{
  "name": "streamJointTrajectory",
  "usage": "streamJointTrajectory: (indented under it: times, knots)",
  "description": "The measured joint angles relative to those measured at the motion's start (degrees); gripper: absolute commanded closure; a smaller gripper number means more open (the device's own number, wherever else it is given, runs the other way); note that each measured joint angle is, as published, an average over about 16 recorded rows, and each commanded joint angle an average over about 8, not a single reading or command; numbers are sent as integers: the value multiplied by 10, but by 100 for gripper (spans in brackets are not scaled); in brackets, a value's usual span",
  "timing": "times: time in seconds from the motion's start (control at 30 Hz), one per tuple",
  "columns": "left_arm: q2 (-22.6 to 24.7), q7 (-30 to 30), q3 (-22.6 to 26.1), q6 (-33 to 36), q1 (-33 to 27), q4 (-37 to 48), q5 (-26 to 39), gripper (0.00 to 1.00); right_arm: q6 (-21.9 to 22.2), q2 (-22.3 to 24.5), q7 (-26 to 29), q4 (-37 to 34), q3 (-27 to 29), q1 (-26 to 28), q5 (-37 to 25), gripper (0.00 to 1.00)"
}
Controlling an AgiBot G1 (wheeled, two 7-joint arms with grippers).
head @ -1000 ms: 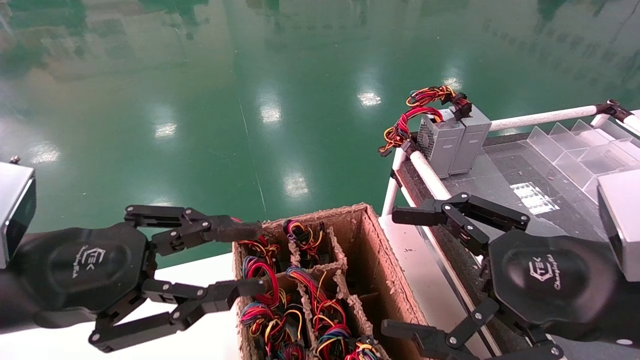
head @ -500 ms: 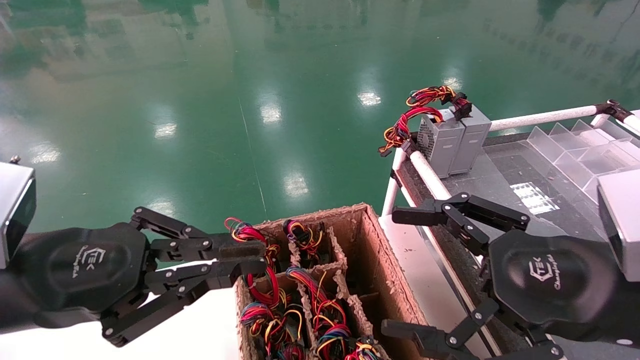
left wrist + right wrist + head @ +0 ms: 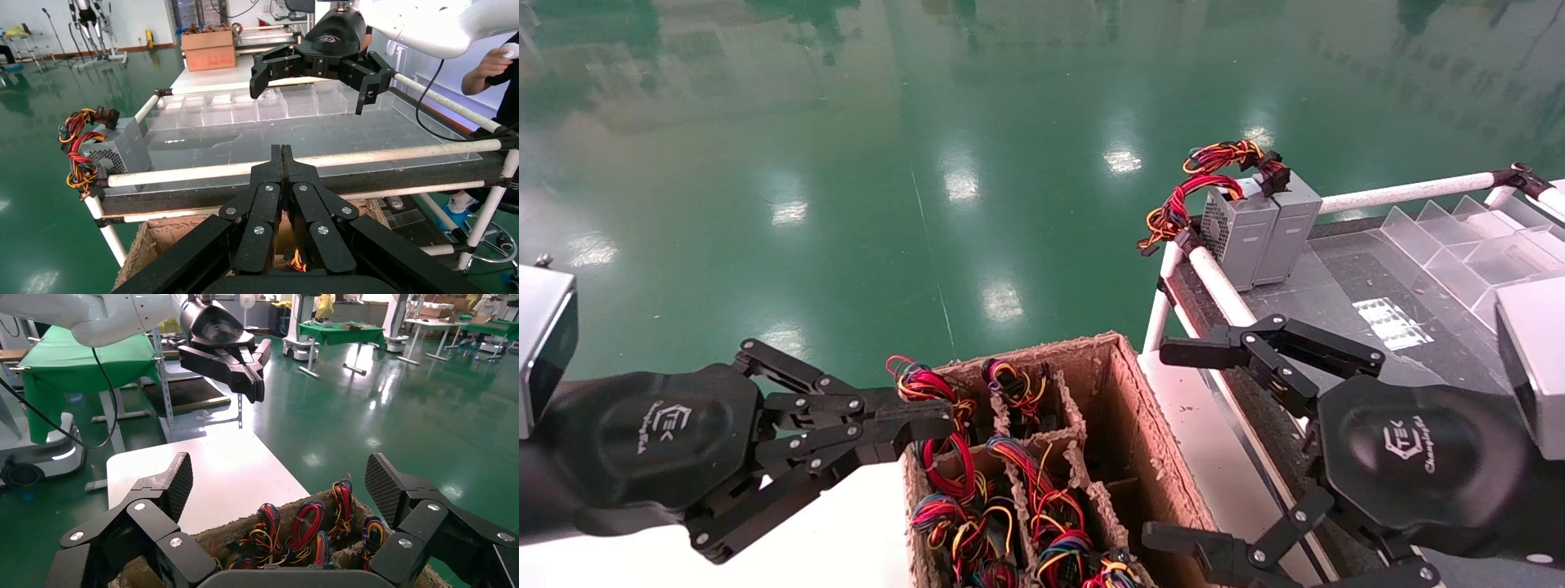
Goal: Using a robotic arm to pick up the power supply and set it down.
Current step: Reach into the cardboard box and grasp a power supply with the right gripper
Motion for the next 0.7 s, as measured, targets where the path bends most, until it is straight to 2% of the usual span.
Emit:
streamJointTrajectory:
  times: [0.43,0.7]
  knots:
    - [0,0,0,0,0,0,0,0,8,5,24,-18,-18,17,-39,0]
    - [0,0,0,0,0,0,0,0,-16,4,65,-31,-64,46,-99,0]
